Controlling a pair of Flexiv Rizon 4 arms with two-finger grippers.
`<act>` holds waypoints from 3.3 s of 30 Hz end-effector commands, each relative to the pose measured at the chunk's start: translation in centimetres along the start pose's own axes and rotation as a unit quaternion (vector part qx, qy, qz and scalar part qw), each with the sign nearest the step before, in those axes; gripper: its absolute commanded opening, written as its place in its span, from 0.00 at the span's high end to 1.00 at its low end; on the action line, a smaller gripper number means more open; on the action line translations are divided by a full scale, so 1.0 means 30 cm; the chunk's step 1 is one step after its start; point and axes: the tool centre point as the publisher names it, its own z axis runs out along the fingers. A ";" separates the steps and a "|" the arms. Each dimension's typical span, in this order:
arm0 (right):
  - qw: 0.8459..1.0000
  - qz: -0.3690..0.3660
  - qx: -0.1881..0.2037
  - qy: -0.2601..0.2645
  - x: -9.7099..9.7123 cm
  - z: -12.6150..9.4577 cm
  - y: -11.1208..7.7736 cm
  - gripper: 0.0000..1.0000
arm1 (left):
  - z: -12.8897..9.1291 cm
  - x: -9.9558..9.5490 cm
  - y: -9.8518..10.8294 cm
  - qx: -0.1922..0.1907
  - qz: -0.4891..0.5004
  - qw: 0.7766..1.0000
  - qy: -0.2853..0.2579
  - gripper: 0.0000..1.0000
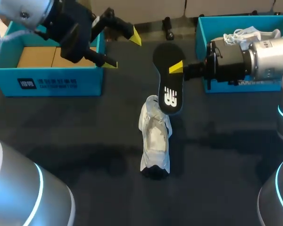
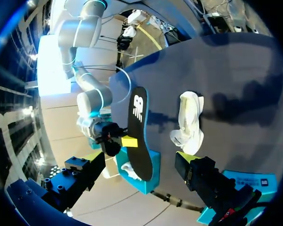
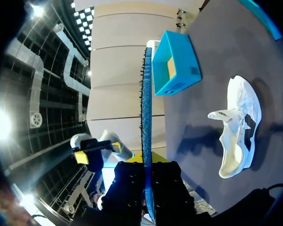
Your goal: Take the shoe out of the shoebox, open the shoe tongue, remove and reinsert the insole, then place the shoe into the shoebox
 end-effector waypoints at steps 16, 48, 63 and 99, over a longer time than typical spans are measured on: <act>1.000 0.010 -0.012 0.026 0.075 0.007 -0.045 1.00 | 0.131 0.061 0.062 -0.008 -0.026 0.992 -0.120 0.00; 0.998 -0.002 -0.022 0.055 0.125 0.096 -0.097 1.00 | 0.289 -0.037 0.129 -0.015 -0.036 0.974 -0.223 0.54; 0.998 -0.008 -0.017 0.060 0.130 0.109 -0.088 1.00 | 0.313 -0.058 0.101 -0.005 -0.035 0.969 -0.245 0.71; 0.998 -0.011 -0.032 0.052 0.112 0.062 -0.116 0.00 | 0.320 -0.031 0.055 0.014 -0.040 0.966 -0.256 1.00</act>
